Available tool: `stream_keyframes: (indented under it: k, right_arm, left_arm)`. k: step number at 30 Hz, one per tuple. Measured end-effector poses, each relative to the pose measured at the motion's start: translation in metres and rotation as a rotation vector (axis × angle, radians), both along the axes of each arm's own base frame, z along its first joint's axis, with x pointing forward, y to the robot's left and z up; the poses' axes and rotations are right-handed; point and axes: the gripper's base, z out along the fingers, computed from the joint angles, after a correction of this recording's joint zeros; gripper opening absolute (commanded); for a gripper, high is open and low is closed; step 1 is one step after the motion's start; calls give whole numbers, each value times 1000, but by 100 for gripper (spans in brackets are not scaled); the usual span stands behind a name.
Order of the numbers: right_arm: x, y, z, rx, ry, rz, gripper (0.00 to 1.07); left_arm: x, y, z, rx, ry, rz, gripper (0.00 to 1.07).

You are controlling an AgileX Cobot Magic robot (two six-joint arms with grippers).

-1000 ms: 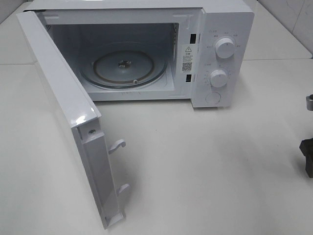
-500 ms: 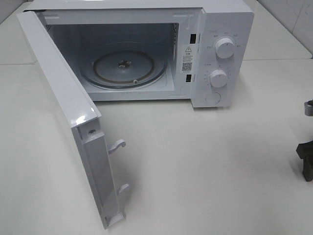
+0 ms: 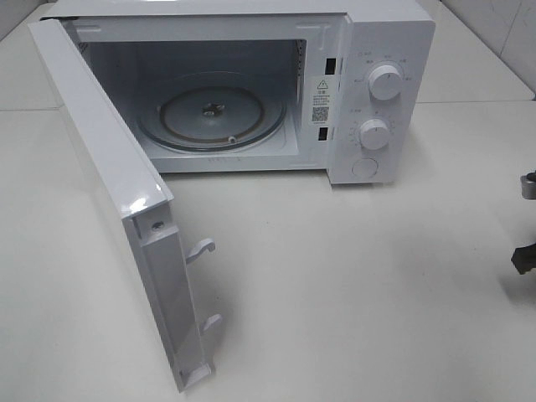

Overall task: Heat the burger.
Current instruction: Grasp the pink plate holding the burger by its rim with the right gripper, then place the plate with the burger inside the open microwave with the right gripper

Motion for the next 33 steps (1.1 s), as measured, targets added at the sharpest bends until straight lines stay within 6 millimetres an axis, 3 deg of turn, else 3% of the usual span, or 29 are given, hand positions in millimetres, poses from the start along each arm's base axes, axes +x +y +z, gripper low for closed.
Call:
stream_keyframes:
  k: [1, 3, 23, 31, 33]
  right_arm:
    - [0, 0, 0, 0, 0, 0, 15]
    - [-1, 0, 1, 4, 14, -10, 0]
    - [0, 4, 3, -1, 16, -44, 0]
    - [-3, 31, 9, -49, 43, 28, 0]
    - [-5, 41, 19, -90, 34, 62, 0]
  left_arm:
    - [0, 0, 0, 0, 0, 0, 102]
    - [0, 0, 0, 0, 0, 0, 102]
    - [0, 0, 0, 0, 0, 0, 102]
    - [0, 0, 0, 0, 0, 0, 102]
    - [0, 0, 0, 0, 0, 0, 102]
